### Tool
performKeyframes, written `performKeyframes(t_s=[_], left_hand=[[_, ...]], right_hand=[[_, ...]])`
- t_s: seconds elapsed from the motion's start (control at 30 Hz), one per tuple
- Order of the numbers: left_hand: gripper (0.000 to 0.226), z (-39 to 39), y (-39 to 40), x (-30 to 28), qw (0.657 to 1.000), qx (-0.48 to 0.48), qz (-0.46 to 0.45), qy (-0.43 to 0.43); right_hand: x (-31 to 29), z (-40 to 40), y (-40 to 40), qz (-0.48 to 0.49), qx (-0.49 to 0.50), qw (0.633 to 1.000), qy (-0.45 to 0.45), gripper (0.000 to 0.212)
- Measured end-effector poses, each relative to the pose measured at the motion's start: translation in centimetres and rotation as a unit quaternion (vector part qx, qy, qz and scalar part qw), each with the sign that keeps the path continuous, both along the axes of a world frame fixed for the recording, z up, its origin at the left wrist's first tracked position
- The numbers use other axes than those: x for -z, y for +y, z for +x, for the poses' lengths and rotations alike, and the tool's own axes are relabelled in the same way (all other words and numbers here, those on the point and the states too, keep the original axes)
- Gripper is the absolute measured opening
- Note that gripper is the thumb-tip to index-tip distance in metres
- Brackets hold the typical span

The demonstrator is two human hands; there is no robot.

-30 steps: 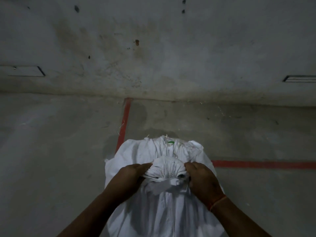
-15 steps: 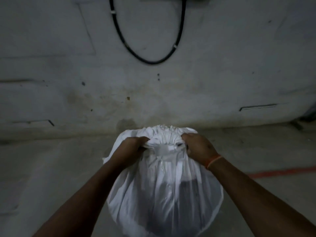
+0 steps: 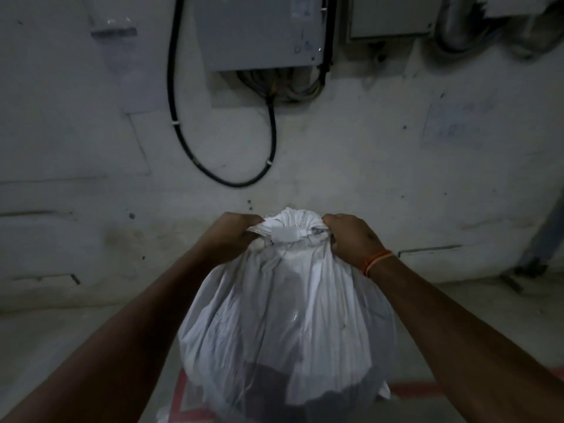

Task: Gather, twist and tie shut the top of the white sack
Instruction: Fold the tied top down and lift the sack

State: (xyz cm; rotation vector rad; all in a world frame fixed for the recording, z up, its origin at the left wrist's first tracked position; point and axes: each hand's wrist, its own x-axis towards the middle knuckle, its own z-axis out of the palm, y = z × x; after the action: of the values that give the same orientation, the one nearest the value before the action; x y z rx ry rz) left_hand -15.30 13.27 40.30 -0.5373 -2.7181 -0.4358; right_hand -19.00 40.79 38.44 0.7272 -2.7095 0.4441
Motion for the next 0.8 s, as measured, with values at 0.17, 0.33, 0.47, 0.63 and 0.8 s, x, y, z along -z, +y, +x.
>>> performKeyframes(t_s=[0.17, 0.33, 0.47, 0.63, 0.8], left_hand=[[0.039, -3.3, 9.9, -3.6, 1.000, -0.007, 0.001, 0.022], [0.040, -7.9, 19.8, -6.3, 0.999, 0.020, 0.005, 0.039], [0.037, -13.1, 27.5, -7.3, 0.997, 0.064, -0.020, 0.041], [0.039, -19.8, 36.7, -7.7, 0.991, 0.119, -0.058, 0.024], [0.046, -24.8, 46.1, -8.4, 0.985, 0.159, -0.064, 0.011]], right_hand=[[-3.9, -3.5, 9.9, 0.003, 0.007, 1.000, 0.020, 0.019], [-6.9, -6.9, 19.8, 0.005, 0.040, 0.999, 0.021, 0.017], [-8.2, -10.1, 27.8, 0.022, 0.079, 0.996, 0.023, 0.021], [-8.6, -14.8, 37.3, 0.058, 0.113, 0.992, 0.015, 0.027], [-9.5, -18.8, 46.6, 0.066, 0.127, 0.990, -0.012, 0.024]])
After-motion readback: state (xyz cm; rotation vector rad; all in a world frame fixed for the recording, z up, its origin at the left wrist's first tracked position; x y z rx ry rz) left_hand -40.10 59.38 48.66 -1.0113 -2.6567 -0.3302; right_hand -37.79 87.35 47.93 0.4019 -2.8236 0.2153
